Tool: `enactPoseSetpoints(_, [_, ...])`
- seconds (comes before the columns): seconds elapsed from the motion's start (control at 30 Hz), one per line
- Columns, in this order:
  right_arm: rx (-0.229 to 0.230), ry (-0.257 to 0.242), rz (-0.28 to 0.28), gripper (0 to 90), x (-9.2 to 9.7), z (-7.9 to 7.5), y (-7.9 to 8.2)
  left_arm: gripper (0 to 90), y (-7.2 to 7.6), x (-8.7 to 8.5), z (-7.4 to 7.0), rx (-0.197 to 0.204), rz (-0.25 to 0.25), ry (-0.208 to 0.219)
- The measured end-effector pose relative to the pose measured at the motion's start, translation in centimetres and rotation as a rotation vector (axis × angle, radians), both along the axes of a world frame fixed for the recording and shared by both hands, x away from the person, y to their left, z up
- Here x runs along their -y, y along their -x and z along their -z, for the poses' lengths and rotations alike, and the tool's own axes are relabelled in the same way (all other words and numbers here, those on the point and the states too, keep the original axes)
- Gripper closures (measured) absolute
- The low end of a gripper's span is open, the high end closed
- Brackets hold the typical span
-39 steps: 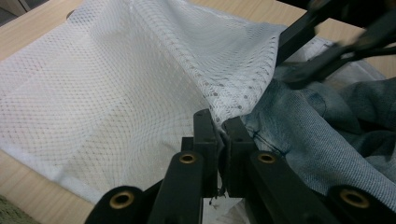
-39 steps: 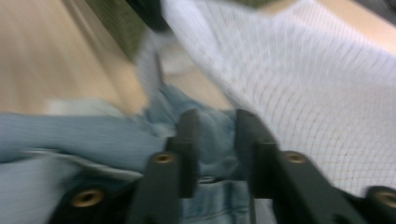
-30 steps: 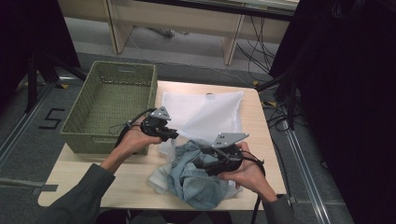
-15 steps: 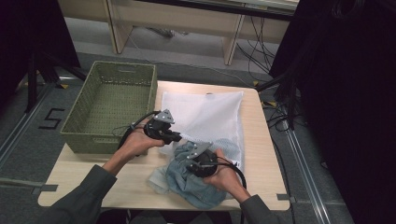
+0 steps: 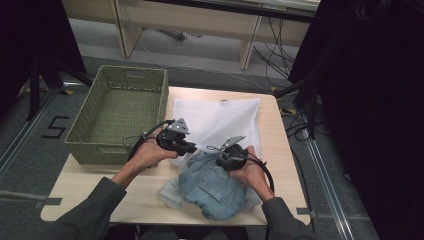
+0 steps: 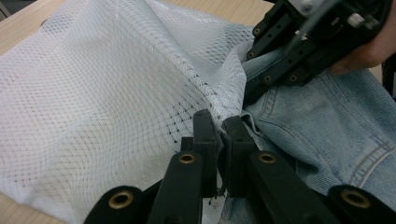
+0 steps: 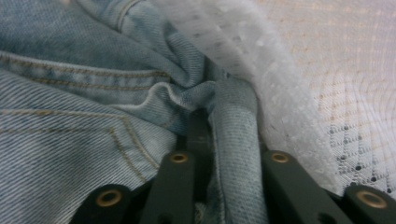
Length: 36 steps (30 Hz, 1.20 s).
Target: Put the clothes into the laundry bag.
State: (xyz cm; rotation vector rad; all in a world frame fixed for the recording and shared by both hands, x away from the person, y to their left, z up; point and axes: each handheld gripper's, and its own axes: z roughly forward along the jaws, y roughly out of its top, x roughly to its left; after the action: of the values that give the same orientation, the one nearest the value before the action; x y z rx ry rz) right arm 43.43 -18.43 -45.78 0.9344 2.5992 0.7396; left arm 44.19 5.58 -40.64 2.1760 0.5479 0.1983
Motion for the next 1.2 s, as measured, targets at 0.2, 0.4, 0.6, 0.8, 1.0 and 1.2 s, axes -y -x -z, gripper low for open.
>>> enactPoseSetpoints(0.2, [0.053,-0.056,-0.078,80.7,-2.1,-1.9,1.3,85.3,-0.2,0.2,0.2,0.001,-0.016,0.024])
enactPoseSetpoints(0.4, [0.075,-0.028,0.006,79.6,-0.8,-0.6,-1.0,85.3,-0.1,0.4,0.3,0.001,-0.01,0.027])
enactPoseSetpoints(0.6, [0.052,-0.141,0.046,49.1,0.3,-3.8,0.6,85.1,-0.3,0.1,0.2,-0.004,-0.027,0.043])
enactPoseSetpoints(0.8, [0.119,-0.267,-0.084,46.1,-1.0,-6.9,4.0,85.1,-0.4,-0.2,0.1,0.002,-0.038,0.036])
enactPoseSetpoints(1.0, [0.052,-0.286,-0.221,42.4,-4.2,-5.1,6.7,85.3,-0.9,-0.8,0.2,-0.002,-0.057,0.048])
enactPoseSetpoints(1.2, [0.017,-0.194,-0.298,35.6,-6.9,-2.7,8.4,85.3,-0.9,-0.8,0.2,0.001,-0.053,0.044])
